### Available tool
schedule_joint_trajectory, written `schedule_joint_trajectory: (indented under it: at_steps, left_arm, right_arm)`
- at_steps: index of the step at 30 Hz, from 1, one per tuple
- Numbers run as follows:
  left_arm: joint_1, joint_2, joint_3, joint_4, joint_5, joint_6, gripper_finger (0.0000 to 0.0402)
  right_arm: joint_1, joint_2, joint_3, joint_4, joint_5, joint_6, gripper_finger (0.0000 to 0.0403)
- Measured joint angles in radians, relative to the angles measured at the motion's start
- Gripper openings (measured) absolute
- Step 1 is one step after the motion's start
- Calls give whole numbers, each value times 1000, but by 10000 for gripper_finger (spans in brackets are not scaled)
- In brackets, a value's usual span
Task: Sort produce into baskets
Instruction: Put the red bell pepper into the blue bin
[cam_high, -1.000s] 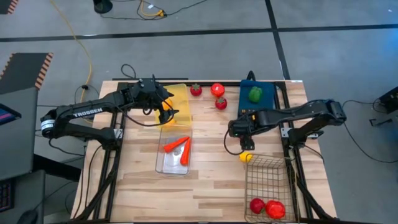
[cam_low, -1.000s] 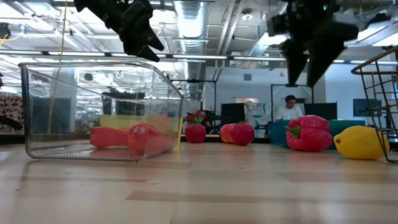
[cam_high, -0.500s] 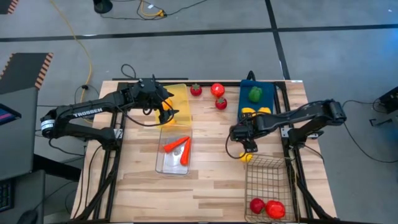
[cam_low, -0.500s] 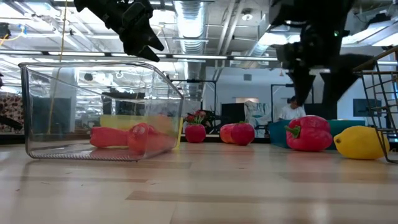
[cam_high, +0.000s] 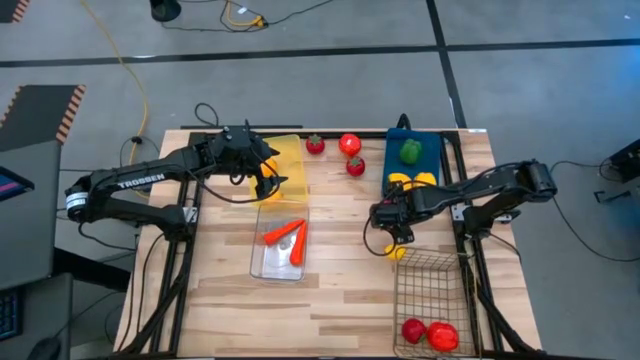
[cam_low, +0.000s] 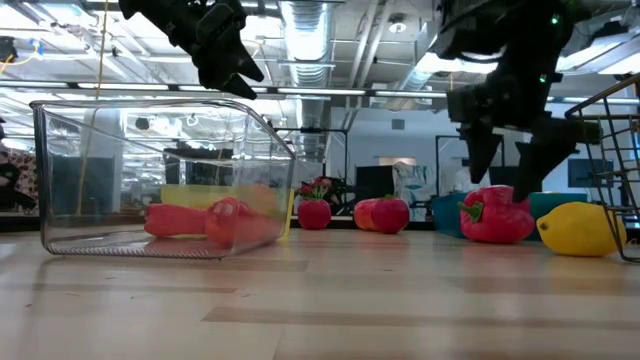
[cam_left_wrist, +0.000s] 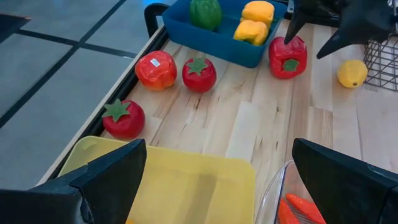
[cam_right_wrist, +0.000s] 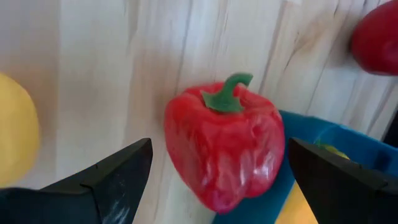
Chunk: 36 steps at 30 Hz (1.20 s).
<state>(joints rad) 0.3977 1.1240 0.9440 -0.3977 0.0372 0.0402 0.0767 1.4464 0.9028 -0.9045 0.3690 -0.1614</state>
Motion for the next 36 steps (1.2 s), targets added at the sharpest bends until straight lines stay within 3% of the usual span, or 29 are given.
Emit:
schedule_joint_trajectory:
  at_steps: [18,29,36]
  left_arm:
    - [0,0,0,0,0,0,391]
    - [0,2,0,-28,0,-78,391]
    - [0,4,0,-43,0,-139,391]
  right_arm:
    - [-28,-2,-102,110,18,4,399]
    - [-28,-2,-103,109,8,49,333]
    - [-25,-2,-103,127,7,49,325]
